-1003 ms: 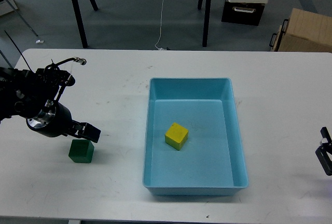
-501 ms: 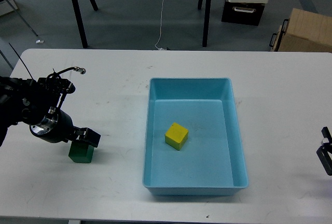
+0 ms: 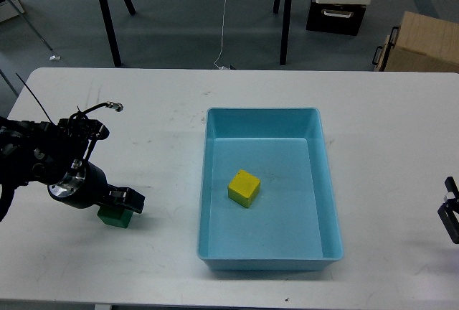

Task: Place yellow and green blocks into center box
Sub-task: 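Carry the green cube into the tray beside the yellow cube, release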

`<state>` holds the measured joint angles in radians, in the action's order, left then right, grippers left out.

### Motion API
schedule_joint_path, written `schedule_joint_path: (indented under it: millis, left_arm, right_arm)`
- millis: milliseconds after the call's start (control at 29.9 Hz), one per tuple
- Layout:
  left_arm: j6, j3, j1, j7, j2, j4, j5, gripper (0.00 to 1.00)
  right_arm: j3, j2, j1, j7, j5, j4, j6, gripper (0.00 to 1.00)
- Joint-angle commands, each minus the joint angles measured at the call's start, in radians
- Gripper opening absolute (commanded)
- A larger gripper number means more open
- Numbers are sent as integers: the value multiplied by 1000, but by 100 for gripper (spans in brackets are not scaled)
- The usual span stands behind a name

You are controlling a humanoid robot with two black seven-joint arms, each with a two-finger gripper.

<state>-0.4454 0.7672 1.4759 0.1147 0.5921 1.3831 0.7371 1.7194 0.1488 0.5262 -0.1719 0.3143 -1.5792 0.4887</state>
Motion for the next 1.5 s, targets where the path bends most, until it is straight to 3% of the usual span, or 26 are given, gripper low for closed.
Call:
schedule_joint_path:
  millis: [0,100,167,267,501,702,869,1069,1203,1470]
  left_arm:
    - [-3,4,1,11,0,5,27,27]
    - [7,7,0,10,1,8,27,18]
    - [25,7,0,16,11,17,27,5]
    - [54,-5,18,17,54,42,30,0]
    - [14,-74,184,-6,37,53,2,0]
    - [-43,-66,343,-21,-153,27,-117,0]
    - [-43,-59,442,-24,-322,16,-196,0]
    - [-43,-39,437,-46,-504,-67,-205,0]
    - [-43,-34,405,-59,-552,-116,-205,0]
    - [-43,-29,324,-61,-592,-193,-203,13]
  right_arm:
    - [0,0,0,0,0,-1,0,100]
    - [0,1,1,0,0,-1,0,100]
    - [2,1,1,0,0,-1,0,100]
    - [8,2,3,0,0,-1,0,100]
    - [8,0,3,2,0,-1,0,100]
    - [9,3,5,2,0,2,0,100]
    - [12,3,5,0,0,27,0,100]
    - [12,2,5,0,0,28,0,100]
    - [11,2,3,0,0,31,0,100]
    - [9,0,1,0,-1,39,0,100]
